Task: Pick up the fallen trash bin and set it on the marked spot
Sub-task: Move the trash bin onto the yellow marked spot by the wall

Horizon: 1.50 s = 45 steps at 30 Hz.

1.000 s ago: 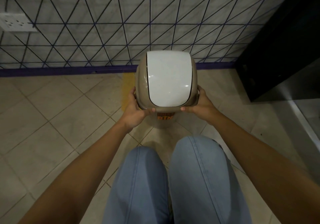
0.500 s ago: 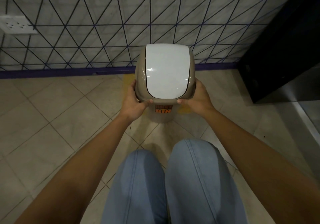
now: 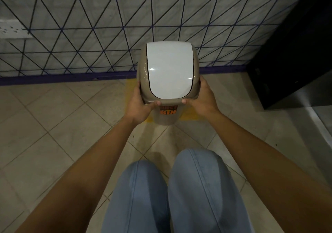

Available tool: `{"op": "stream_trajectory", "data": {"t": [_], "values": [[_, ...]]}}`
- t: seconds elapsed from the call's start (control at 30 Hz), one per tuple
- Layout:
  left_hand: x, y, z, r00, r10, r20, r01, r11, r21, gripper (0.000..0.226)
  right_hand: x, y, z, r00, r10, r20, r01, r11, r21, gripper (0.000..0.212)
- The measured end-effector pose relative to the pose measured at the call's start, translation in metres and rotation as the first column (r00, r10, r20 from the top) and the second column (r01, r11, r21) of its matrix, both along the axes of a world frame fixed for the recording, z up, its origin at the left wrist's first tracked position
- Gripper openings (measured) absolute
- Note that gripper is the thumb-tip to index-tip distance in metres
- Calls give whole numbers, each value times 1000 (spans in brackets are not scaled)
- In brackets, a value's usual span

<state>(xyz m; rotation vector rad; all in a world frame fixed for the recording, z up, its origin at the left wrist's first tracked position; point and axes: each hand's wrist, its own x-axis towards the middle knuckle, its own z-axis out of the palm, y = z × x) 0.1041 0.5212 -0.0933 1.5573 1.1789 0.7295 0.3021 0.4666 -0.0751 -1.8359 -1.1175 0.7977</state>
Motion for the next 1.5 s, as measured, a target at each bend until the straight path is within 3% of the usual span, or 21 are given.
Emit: {"op": "stream_trajectory", "data": {"t": [0.13,0.3,0.8,1.5], "values": [[6,11,-2,999,46,-2,-46,999,-16,93,4,13,1,1000,-6,4,6,1000,-26,102],[15,22,-2,995,98,33,-97,995,-27,93,9,28,2,997,-19,80,24,998,-55,100],[38,48,6,984,176,-7,-176,981,-85,96,31,65,11,996,1,86,10,992,-125,93],[41,94,0,985,165,-46,-169,981,-98,85,43,108,-3,995,-54,82,67,984,-166,82]]}}
